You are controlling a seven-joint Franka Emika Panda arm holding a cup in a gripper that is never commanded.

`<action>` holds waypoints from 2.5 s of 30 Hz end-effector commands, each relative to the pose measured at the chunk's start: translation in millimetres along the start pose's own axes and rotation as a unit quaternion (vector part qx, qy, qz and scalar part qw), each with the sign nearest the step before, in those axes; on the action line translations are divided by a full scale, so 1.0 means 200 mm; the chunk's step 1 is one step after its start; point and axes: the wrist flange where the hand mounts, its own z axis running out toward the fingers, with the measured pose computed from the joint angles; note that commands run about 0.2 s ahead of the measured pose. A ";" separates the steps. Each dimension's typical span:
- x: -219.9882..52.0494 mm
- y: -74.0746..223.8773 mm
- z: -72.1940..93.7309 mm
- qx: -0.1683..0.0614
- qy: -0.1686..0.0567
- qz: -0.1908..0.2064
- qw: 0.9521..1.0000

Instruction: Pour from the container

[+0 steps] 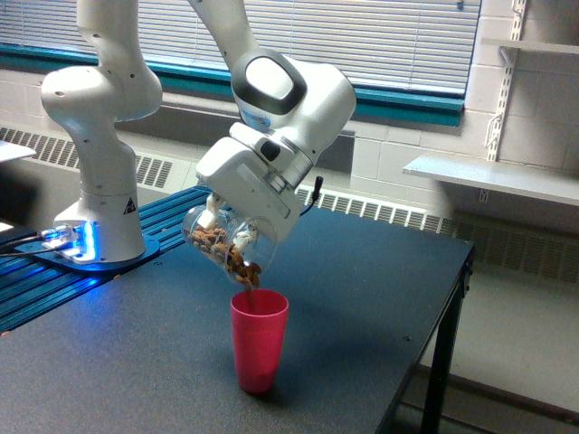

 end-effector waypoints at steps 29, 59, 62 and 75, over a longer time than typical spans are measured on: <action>0.07 -0.02 0.02 -0.033 0.018 -0.030 0.999; 0.06 0.00 0.01 -0.053 0.017 -0.066 0.996; 0.05 0.00 0.01 -0.053 0.017 -0.068 0.996; 0.07 0.02 0.01 -0.055 0.011 -0.080 0.995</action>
